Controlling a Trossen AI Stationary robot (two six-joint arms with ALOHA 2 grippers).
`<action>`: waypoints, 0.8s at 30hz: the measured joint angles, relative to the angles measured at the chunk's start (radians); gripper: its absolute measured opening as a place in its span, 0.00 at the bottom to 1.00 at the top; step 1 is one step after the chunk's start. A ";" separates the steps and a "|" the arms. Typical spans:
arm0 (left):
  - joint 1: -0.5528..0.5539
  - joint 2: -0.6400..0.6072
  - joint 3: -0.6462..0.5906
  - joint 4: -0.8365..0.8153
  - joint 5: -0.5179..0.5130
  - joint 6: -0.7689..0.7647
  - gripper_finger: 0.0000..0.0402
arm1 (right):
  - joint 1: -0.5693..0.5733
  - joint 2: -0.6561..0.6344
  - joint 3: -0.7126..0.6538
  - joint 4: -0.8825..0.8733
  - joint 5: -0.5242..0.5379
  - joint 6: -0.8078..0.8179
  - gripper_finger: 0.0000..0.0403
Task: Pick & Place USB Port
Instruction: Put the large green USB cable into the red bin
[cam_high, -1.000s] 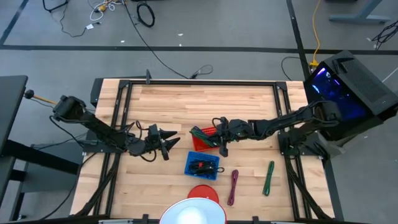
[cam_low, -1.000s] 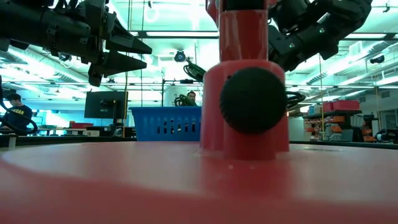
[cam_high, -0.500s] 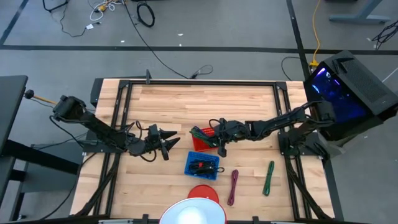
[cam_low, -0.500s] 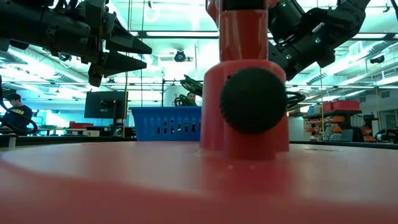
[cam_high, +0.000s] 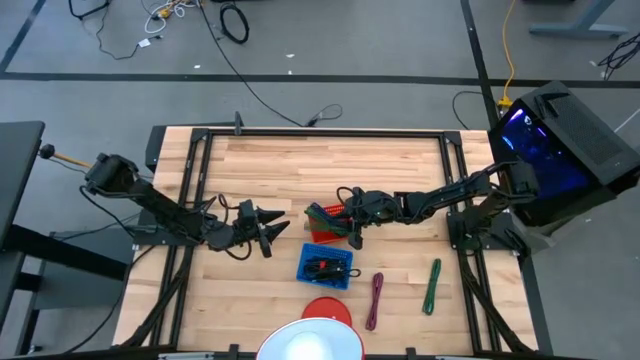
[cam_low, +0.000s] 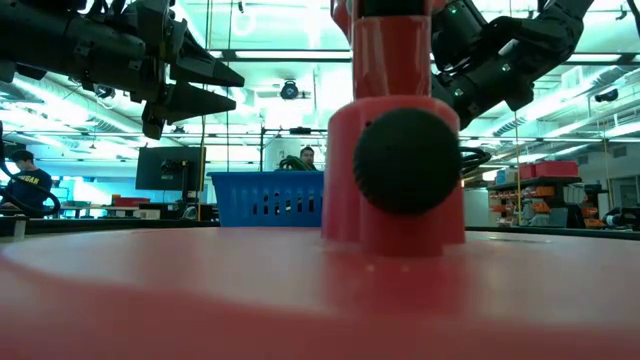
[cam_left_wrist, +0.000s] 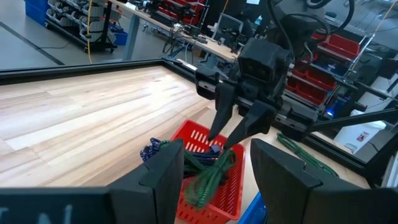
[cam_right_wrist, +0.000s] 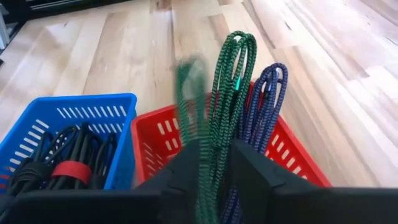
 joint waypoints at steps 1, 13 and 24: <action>0.000 0.000 0.000 0.000 0.000 0.000 0.47 | 0.000 0.000 0.000 0.000 0.000 -0.002 0.27; 0.000 0.000 0.000 0.000 0.000 0.000 0.47 | -0.021 -0.033 -0.001 0.100 -0.052 -0.038 0.47; -0.001 0.000 0.000 0.000 0.001 0.001 0.47 | 0.120 -0.194 -0.001 -0.106 -0.298 0.053 0.43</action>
